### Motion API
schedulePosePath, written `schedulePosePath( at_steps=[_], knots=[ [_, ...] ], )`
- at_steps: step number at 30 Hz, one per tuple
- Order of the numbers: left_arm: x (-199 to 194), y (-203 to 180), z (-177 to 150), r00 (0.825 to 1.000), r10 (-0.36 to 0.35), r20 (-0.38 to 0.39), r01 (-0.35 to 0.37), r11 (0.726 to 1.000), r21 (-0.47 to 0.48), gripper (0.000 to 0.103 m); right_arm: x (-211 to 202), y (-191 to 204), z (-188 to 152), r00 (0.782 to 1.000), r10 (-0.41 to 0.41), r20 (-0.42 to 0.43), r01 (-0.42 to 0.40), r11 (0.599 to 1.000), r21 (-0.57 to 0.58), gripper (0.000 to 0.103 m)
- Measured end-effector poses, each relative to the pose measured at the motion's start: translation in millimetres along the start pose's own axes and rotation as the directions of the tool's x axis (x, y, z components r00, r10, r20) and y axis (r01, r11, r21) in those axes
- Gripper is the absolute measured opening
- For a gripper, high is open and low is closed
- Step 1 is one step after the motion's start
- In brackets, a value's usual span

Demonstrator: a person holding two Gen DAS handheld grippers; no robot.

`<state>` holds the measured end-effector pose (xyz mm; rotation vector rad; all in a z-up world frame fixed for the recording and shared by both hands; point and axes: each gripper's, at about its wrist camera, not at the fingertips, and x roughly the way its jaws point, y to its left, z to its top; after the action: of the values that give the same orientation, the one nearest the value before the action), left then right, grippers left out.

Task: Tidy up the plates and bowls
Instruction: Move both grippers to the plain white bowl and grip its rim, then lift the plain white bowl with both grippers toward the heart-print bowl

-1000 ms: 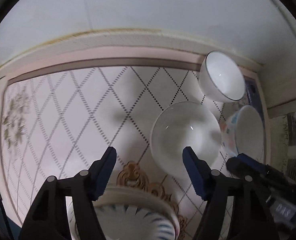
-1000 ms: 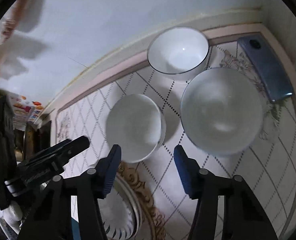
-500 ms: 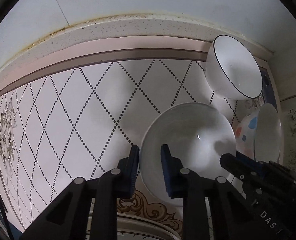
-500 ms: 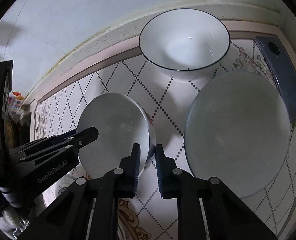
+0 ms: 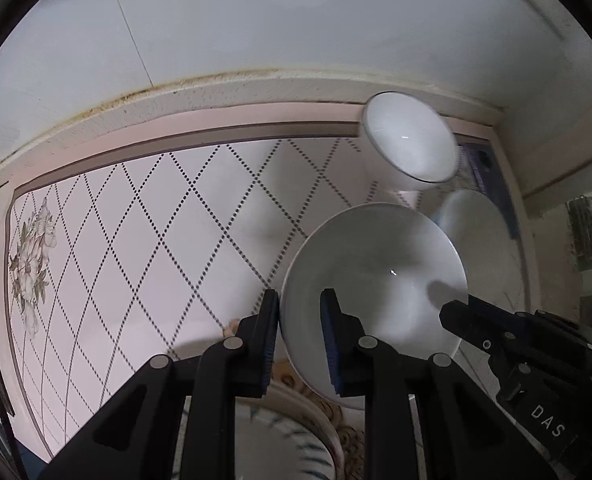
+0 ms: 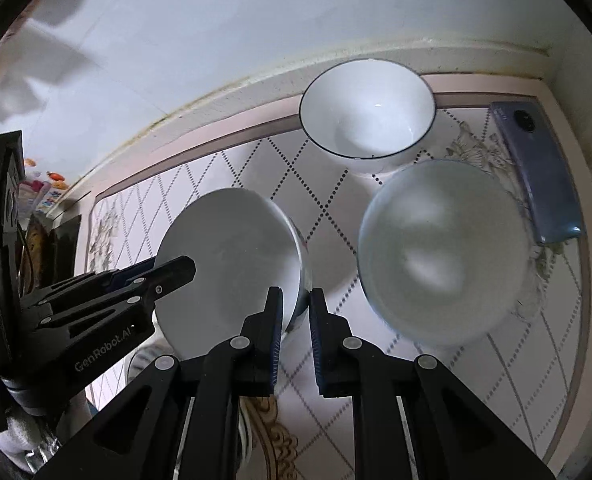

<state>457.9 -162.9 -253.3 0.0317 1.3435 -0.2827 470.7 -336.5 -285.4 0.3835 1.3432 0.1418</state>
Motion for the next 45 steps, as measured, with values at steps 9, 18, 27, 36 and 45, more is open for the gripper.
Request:
schedulePosePath(
  at_steps=[9, 18, 27, 36, 45],
  knots=[
    [-15, -43, -41, 0.999, -0.045, -0.003, 0.045, 0.996, 0.079, 0.019, -63, -20, -62, 0.999, 0.002, 0.039, -0.002, 1.000, -0.002, 0.015],
    [14, -83, -81, 0.996, -0.058, -0.062, 0.067, 0.986, 0.151, 0.019, -80, -70, -123, 0.998, -0.042, 0.036, 0.040, 0.996, 0.074, 0.015],
    [38, -107, -100, 0.996, -0.021, -0.086, 0.039, 0.975, 0.219, 0.019, -56, -105, -156, 0.999, -0.052, -0.011, 0.053, 0.988, 0.142, 0.015],
    [45, -116, -104, 0.996, -0.005, -0.092, 0.026, 0.973, 0.228, 0.019, -52, -116, -168, 0.999, -0.040, -0.029, 0.044, 0.987, 0.152, 0.015],
    [32, -111, -98, 0.991, -0.028, -0.128, 0.054, 0.976, 0.210, 0.019, -46, -123, -166, 0.996, -0.004, -0.087, 0.020, 0.984, 0.175, 0.015]
  ],
)
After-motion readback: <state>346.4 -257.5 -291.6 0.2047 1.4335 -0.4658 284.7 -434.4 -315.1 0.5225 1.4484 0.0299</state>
